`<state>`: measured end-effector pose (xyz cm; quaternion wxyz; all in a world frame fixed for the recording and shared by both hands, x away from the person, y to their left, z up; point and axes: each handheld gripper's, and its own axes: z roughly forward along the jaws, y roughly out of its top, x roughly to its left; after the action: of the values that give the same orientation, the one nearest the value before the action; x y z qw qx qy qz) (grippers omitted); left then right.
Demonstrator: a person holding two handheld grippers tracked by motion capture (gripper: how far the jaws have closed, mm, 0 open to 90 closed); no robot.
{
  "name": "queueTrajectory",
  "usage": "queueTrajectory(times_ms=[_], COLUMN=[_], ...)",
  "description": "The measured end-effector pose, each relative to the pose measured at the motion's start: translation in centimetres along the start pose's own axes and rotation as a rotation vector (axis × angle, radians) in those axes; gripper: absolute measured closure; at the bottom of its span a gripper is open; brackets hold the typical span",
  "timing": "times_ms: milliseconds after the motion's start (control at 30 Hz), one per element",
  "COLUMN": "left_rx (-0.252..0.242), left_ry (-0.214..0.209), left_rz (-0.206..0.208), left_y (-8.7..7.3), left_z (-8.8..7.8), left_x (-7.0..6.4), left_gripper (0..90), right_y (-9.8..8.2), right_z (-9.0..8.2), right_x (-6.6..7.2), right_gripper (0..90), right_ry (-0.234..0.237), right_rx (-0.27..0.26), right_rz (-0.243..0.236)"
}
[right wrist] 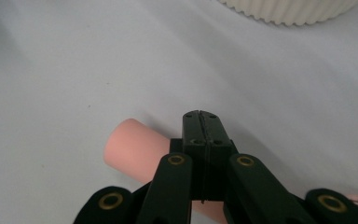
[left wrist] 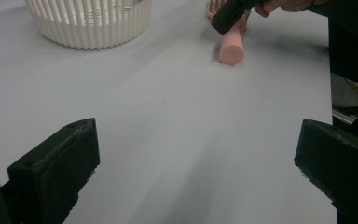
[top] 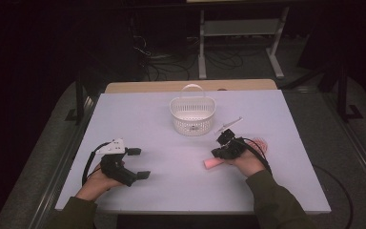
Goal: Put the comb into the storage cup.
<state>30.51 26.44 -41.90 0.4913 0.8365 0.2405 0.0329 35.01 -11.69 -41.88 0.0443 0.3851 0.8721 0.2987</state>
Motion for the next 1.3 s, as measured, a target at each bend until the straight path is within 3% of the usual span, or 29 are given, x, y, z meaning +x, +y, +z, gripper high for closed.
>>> queueTrajectory(times_ms=[733,1300], left_rx=[0.001,-0.001], left_ry=[-0.004,-0.004], left_rz=[0.000,0.003], left_y=[0.0,0.1], left_z=[0.0,0.1], left_x=[0.0,0.0], left_gripper=[0.0,0.0], right_y=[-1.3,-3.8], right_z=[-0.2,-1.6], right_x=[2.0,2.9], right_gripper=[89.1,89.1], right_ry=[0.028,0.034], right_rx=[0.025,0.039], right_rz=[-0.029,-0.026])
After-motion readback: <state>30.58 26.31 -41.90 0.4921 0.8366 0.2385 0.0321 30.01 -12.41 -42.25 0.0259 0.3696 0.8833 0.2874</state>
